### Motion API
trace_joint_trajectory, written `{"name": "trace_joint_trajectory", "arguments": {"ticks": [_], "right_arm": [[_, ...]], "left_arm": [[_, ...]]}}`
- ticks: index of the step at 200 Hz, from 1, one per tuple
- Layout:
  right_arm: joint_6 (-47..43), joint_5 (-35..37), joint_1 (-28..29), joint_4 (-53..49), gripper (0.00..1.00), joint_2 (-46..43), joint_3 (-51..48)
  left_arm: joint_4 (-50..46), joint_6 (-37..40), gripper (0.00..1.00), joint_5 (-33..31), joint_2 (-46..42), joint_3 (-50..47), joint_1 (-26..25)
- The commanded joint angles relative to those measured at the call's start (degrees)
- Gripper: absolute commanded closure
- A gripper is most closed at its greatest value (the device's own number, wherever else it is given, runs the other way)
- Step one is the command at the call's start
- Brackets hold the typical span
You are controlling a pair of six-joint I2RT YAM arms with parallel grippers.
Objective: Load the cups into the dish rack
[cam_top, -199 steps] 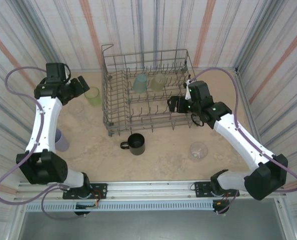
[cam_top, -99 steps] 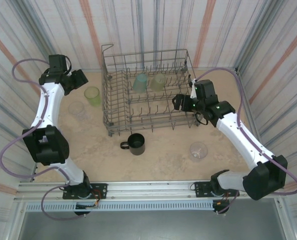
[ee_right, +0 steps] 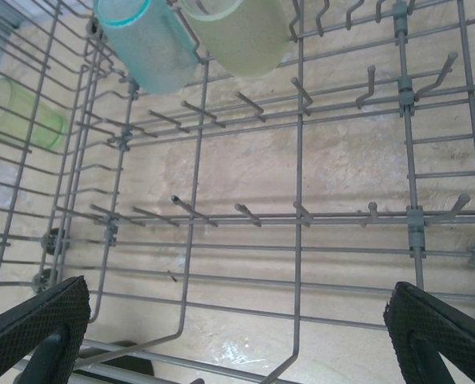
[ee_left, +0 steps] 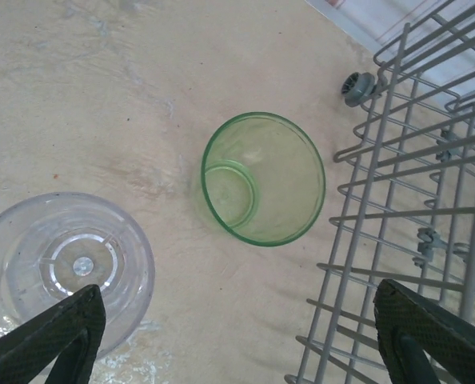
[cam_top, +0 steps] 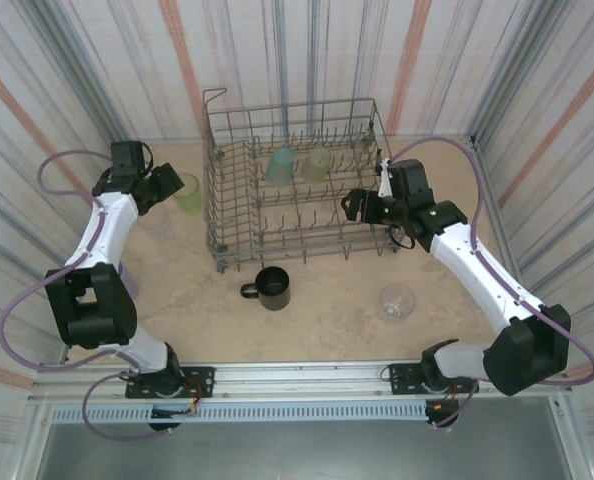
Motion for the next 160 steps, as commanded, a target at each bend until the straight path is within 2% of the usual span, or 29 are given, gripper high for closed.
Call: {"name": "trace_joint_trajectory", "arguments": {"ticks": [1,84,138,160], "right_arm": [[0.0,-0.6,-0.1,0.0,0.01,-1.9,-1.5],[-0.8,0.6,-0.3,-1.6,0.01,-3.2,-1.4],[-0.4,0.0,-0.3,-1.1,0.01,-1.5,-0.8],[-0.4,0.1,-0.2,-1.3,0.01,-0.9,-0.5]], "left_arm": [[4.9,-2.7,0.09,-3.6,-1.3,-1.7,-0.2],[9.6,-4.4,0.09,-6.2,7.3,0.3,-0.3],[9.8,-2.0,0.14,-7.1,12.2,3.3,-0.5],[10.0,-1.1,0.20,-7.3,13.5,4.3,-0.6]]}}
